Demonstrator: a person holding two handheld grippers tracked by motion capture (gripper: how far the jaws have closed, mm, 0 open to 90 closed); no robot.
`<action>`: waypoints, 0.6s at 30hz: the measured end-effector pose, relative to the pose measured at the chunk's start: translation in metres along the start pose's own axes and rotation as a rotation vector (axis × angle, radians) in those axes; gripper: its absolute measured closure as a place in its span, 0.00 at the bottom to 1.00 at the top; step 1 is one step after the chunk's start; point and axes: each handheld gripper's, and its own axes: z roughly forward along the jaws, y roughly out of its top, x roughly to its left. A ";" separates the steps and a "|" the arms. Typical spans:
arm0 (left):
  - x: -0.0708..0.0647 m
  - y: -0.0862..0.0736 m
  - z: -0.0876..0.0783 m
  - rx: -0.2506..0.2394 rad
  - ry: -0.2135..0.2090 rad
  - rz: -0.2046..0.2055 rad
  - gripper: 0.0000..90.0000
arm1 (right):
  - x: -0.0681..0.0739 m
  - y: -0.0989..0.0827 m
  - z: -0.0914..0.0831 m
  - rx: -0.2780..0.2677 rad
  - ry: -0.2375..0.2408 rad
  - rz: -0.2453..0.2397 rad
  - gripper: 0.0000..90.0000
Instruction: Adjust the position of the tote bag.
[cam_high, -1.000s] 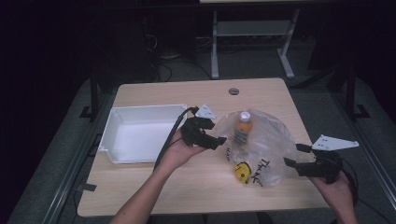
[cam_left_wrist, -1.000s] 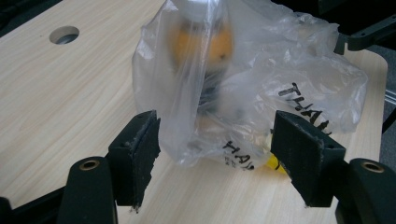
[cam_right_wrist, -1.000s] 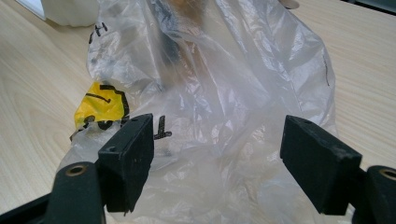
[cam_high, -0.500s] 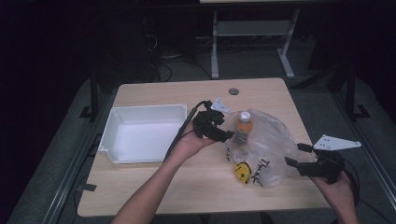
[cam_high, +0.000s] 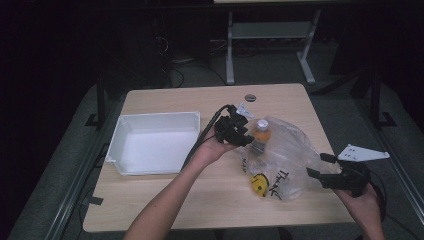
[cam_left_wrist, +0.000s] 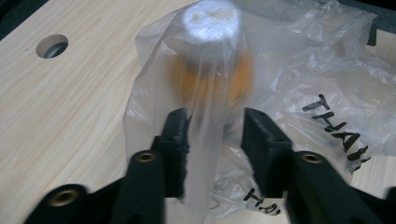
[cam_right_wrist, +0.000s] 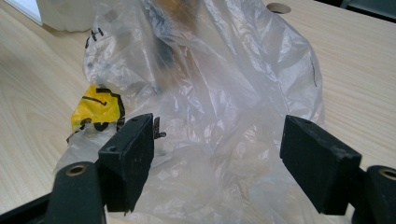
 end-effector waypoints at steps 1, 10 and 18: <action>0.000 0.000 0.001 0.008 0.001 -0.004 0.73 | 0.000 0.000 0.000 -0.001 0.001 0.001 0.28; -0.001 -0.002 0.003 0.016 0.016 0.013 0.92 | 0.000 0.000 0.000 -0.001 -0.004 0.006 0.28; 0.000 -0.004 0.003 0.030 0.023 0.021 1.00 | -0.001 0.000 0.000 -0.006 -0.006 0.006 0.28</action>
